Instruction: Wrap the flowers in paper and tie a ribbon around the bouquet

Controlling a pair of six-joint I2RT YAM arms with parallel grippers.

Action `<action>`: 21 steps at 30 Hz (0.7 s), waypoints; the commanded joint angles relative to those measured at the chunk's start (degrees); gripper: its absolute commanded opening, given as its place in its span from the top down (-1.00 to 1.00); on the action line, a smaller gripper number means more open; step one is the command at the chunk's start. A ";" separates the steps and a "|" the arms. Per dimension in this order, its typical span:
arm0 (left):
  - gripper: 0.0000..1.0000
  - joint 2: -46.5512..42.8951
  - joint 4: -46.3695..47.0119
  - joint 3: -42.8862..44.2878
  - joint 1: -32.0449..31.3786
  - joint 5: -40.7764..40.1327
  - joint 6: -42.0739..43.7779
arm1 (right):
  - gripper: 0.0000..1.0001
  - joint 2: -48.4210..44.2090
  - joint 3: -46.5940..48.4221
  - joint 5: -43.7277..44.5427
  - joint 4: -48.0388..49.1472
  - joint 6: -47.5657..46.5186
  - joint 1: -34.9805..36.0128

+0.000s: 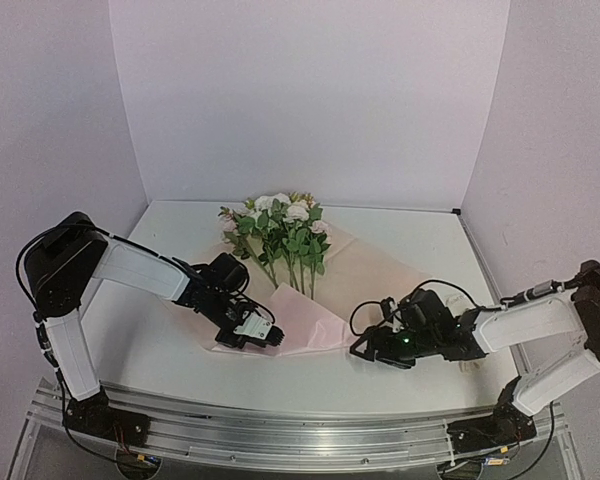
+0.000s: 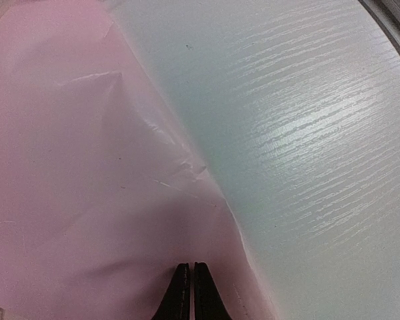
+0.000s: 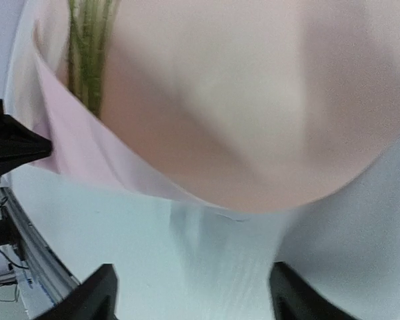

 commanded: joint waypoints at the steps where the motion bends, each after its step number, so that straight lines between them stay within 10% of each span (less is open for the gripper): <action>1: 0.91 1.51 -4.97 -1.46 -0.10 -3.12 0.85 | -0.80 1.40 1.65 2.10 -1.69 9.07 0.00; 9: 0.90 1.58 -5.20 -0.73 -0.07 -2.92 -0.07 | -0.60 9.49 6.19 4.66 -1.71 15.99 -0.19; 21: 0.89 1.90 -6.55 0.39 0.22 -2.92 0.04 | 0.53 8.02 6.91 8.99 -8.12 18.87 -2.27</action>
